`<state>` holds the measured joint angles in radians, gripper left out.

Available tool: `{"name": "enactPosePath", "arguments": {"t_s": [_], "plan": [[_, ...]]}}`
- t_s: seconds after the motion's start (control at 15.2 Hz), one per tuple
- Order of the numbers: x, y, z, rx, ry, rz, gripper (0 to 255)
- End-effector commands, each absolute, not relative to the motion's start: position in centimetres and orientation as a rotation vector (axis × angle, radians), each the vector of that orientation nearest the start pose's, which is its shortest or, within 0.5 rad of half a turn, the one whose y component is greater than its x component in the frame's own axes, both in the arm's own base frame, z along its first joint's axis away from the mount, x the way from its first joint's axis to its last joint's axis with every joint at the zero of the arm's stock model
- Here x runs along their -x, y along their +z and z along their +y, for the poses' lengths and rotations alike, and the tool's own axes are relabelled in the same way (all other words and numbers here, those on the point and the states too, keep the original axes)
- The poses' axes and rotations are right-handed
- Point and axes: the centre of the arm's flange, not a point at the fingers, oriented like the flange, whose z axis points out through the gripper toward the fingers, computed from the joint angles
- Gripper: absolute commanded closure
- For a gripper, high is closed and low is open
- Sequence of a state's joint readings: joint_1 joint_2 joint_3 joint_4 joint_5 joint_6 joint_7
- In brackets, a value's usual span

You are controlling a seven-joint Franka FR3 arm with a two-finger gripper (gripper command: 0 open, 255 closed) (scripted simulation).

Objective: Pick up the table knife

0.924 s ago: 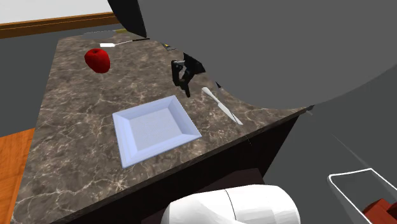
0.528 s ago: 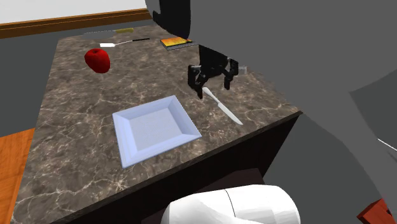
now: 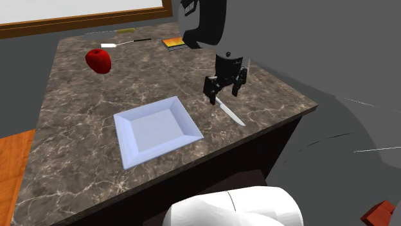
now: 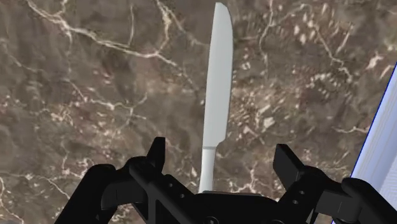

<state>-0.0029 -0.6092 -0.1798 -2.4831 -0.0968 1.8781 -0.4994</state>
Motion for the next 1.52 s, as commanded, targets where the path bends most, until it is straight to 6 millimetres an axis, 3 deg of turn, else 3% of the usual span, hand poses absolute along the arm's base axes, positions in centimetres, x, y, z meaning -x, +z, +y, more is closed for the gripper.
{"name": "enactPosePath", "arguments": {"t_s": [0.0, 0.26, 0.33, 0.92, 1.45], "plan": [[-36.0, 48.3, -8.0, 3.075, -0.005, -0.591, 0], [-36.0, 47.0, -8.0, 3.075, -0.005, -0.591, 0], [-36.0, 47.0, -8.0, 3.075, -0.005, -0.591, 255], [-36.0, 47.0, -8.0, 3.075, -0.005, -0.591, 255], [-36.0, 51.2, -8.0, 3.075, -0.005, -0.591, 255]]}}
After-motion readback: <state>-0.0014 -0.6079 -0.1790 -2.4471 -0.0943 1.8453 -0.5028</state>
